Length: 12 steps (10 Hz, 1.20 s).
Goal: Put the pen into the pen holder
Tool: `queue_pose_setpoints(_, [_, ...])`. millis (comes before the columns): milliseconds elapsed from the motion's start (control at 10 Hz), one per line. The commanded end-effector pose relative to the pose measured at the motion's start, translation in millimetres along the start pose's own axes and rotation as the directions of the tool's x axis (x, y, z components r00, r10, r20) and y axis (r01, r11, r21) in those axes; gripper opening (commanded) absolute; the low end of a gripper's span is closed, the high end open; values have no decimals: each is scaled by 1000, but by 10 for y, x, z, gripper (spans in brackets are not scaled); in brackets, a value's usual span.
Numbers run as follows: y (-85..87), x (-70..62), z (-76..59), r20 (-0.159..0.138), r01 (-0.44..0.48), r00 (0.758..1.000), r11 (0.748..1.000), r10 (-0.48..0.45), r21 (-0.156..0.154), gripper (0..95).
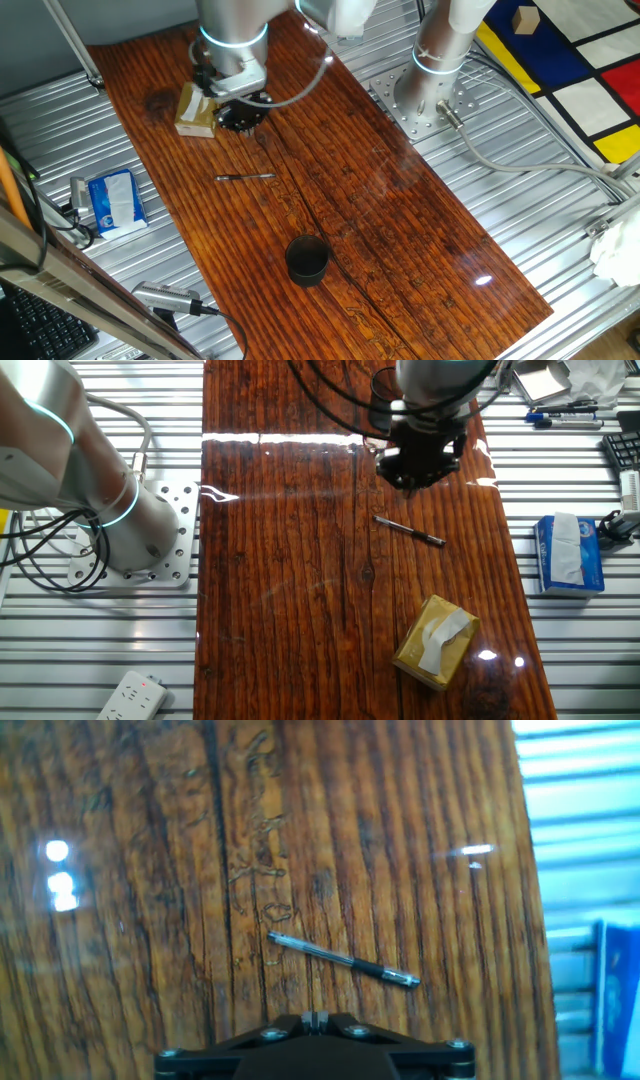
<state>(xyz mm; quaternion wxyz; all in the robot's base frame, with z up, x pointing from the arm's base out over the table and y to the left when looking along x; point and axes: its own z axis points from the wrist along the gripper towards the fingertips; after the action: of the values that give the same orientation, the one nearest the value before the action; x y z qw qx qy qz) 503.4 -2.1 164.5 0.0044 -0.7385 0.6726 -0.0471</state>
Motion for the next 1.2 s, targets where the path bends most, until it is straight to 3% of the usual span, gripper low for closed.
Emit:
queue_pose_setpoints(100, [-181,64,104,-2,113,994,993,-113,35,0])
queue_pose_setpoints(400, [-308,111,290,-4,93,996,994,-93,48,0])
queue_pose_setpoints(500, [-373,126,420,-1,106,994,993,-106,55,0])
queue_pose_setpoints(1200, [-550,120,781,-9,191,981,978,-191,84,0])
